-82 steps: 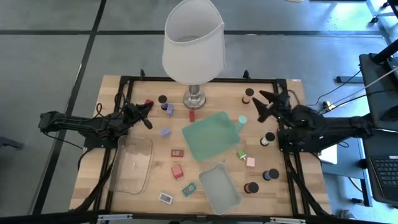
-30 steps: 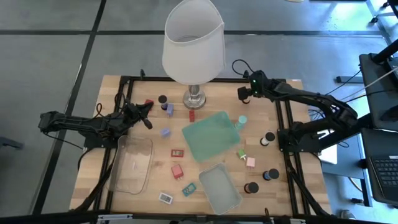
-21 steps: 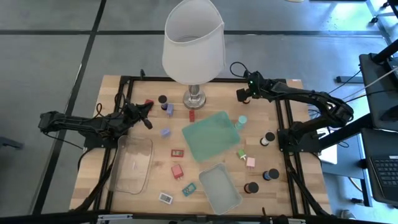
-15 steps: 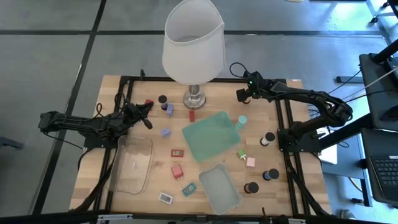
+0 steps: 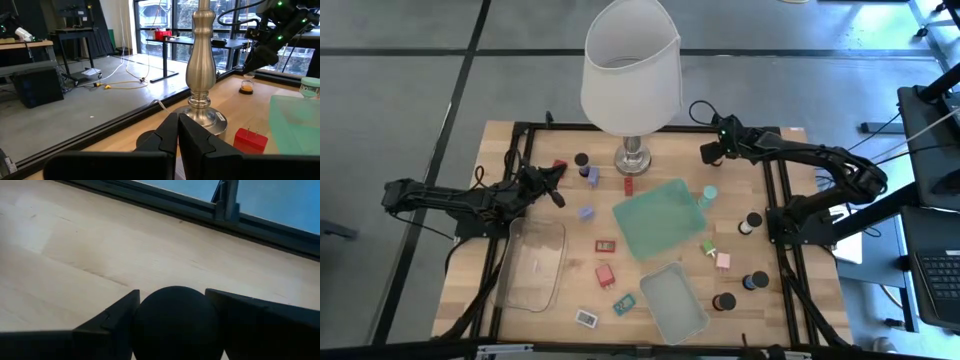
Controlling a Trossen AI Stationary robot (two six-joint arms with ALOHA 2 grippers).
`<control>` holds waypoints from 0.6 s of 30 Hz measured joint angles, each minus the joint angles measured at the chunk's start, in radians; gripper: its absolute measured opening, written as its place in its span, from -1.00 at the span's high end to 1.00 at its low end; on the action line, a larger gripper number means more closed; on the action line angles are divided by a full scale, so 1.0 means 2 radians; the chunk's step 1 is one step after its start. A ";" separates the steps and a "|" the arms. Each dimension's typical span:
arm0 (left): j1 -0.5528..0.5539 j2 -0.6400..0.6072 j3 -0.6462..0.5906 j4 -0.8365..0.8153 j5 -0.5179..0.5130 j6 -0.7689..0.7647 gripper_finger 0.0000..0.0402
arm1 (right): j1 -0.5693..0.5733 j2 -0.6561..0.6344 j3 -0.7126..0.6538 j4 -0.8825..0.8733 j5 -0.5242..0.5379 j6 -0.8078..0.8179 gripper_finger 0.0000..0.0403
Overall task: Pick & Place Office items
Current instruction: Put the orange hourglass into the green bin
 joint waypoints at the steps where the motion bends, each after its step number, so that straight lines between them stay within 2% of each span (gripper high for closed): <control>1: 0.000 0.000 0.000 0.000 0.000 0.000 0.96 | 0.000 -0.004 0.000 0.000 0.005 -0.002 -0.04; 9: 0.000 0.000 0.000 0.000 0.000 0.000 0.94 | 0.021 -0.049 0.043 -0.010 0.012 -0.023 -0.05; 14: 0.000 0.000 0.000 0.000 0.000 0.000 0.95 | 0.083 -0.052 0.089 -0.012 -0.036 -0.039 -0.05; 18: 0.000 0.000 0.000 0.000 0.000 0.000 0.94 | 0.151 -0.052 0.116 -0.014 -0.051 -0.039 -0.05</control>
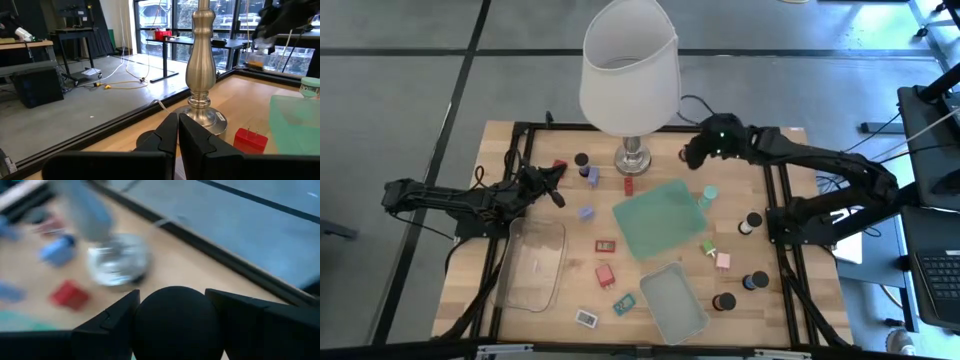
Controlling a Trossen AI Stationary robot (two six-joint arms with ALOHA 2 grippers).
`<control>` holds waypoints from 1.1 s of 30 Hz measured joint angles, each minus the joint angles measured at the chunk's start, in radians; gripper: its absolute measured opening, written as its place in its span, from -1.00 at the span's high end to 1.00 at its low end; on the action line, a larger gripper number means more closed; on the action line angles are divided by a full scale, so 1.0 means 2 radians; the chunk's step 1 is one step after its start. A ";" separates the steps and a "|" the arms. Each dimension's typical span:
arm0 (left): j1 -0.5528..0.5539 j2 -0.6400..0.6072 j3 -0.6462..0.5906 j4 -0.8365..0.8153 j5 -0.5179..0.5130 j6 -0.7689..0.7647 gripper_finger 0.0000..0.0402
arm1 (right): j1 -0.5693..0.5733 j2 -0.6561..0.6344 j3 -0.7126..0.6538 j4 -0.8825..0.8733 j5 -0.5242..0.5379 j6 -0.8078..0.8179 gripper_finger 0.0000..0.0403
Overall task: Pick & Place Office items
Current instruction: Put the orange hourglass into the green bin
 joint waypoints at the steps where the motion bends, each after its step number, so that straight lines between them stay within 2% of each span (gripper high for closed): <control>1: 0.000 0.000 0.000 0.000 0.000 0.000 0.94 | 0.017 0.000 0.005 0.000 -0.004 0.002 -0.05; 8: 0.000 0.000 0.000 0.000 0.000 0.000 0.96 | 0.125 0.006 0.015 0.001 -0.009 0.024 -0.06; 15: 0.000 0.000 0.000 0.000 0.000 0.000 0.94 | 0.180 0.052 0.015 -0.008 0.030 0.053 -0.06; 19: 0.000 0.000 0.000 0.000 0.000 0.000 0.94 | 0.189 0.081 0.015 -0.017 0.061 0.067 -0.06; 27: 0.000 0.000 0.000 0.000 0.000 0.000 0.94 | 0.184 0.138 0.015 -0.016 0.062 0.067 -0.06; 33: 0.000 0.000 0.000 0.000 0.000 0.000 0.96 | 0.174 0.149 0.015 -0.017 0.062 0.066 -0.07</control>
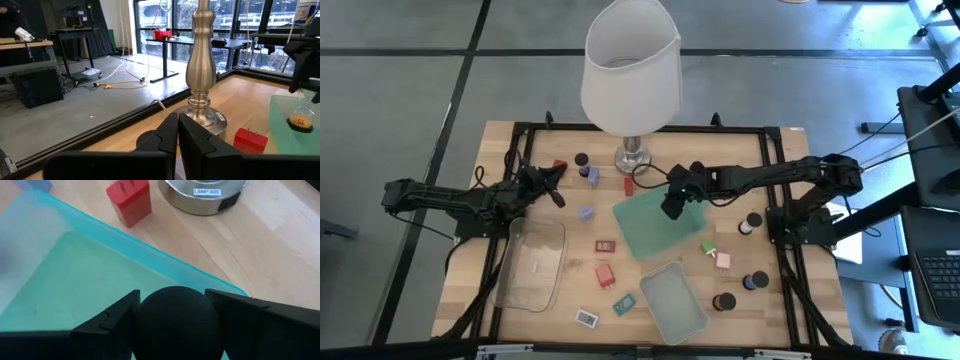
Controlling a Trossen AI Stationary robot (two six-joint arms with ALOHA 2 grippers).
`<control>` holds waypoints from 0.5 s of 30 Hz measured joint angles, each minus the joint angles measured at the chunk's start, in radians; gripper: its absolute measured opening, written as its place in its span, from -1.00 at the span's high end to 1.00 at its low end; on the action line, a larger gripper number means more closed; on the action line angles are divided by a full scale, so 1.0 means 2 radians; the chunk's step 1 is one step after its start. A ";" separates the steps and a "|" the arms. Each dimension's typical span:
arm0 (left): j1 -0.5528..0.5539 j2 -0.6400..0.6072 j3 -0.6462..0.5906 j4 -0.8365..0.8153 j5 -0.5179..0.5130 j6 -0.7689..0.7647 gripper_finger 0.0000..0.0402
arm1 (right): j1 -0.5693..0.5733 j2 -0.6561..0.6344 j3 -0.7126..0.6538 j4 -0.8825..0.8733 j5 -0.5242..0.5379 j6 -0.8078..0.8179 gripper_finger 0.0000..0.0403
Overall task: Pick & Place Office items
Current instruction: Put the orange hourglass into the green bin
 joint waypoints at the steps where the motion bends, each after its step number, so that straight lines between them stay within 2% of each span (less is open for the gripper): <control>1: 0.000 0.000 0.000 0.000 0.000 0.000 0.96 | -0.001 0.001 0.000 0.001 0.000 0.000 -0.07; 15: 0.000 0.000 0.000 0.000 0.000 0.000 0.95 | -0.002 0.028 0.000 0.000 0.000 0.002 -0.07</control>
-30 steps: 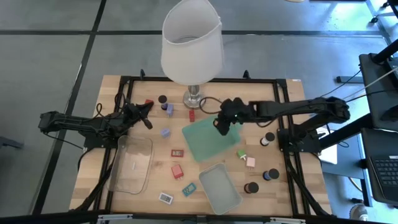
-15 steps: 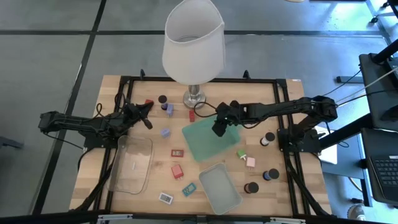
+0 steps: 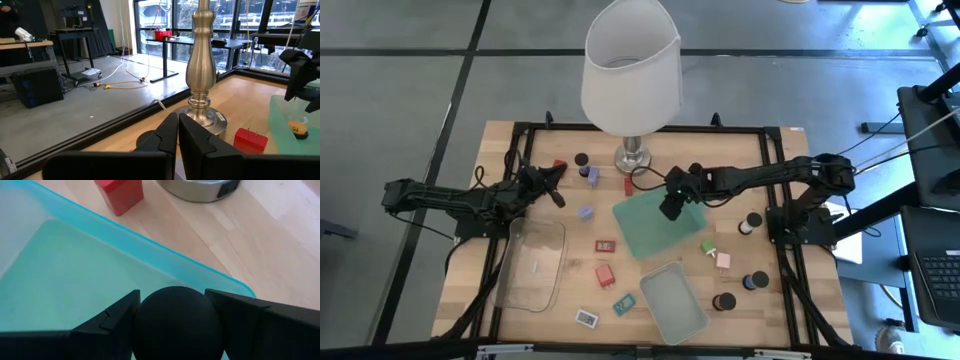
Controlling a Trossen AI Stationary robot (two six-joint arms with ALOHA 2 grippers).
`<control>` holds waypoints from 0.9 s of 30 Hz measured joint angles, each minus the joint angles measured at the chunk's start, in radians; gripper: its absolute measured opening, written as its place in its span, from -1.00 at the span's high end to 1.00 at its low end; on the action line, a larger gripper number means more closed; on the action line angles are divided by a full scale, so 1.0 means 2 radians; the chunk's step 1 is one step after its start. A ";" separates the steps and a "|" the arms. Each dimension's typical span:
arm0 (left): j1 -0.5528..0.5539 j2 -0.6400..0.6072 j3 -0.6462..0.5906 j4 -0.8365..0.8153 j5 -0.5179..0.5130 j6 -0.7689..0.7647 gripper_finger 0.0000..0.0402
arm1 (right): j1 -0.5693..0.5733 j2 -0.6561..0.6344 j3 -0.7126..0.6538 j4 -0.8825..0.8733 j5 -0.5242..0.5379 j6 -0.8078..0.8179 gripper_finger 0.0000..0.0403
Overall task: Pick & Place Office items
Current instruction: Put the orange hourglass into the green bin, then put the light blue hourglass into the green bin
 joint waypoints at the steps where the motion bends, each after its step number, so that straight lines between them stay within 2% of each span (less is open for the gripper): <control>1: 0.000 0.000 0.000 0.000 0.000 0.000 0.95 | 0.000 0.000 0.000 0.002 0.000 0.000 -0.07; 9: 0.000 0.000 0.000 0.000 0.000 0.000 0.94 | 0.000 0.001 0.000 0.005 -0.002 0.000 -0.09; 21: 0.000 0.000 0.000 0.000 0.000 0.000 0.96 | -0.001 -0.009 0.000 0.004 0.000 -0.024 -0.37; 27: 0.000 0.000 0.000 0.000 0.000 0.000 0.96 | -0.007 -0.044 0.064 -0.086 0.003 -0.041 -0.41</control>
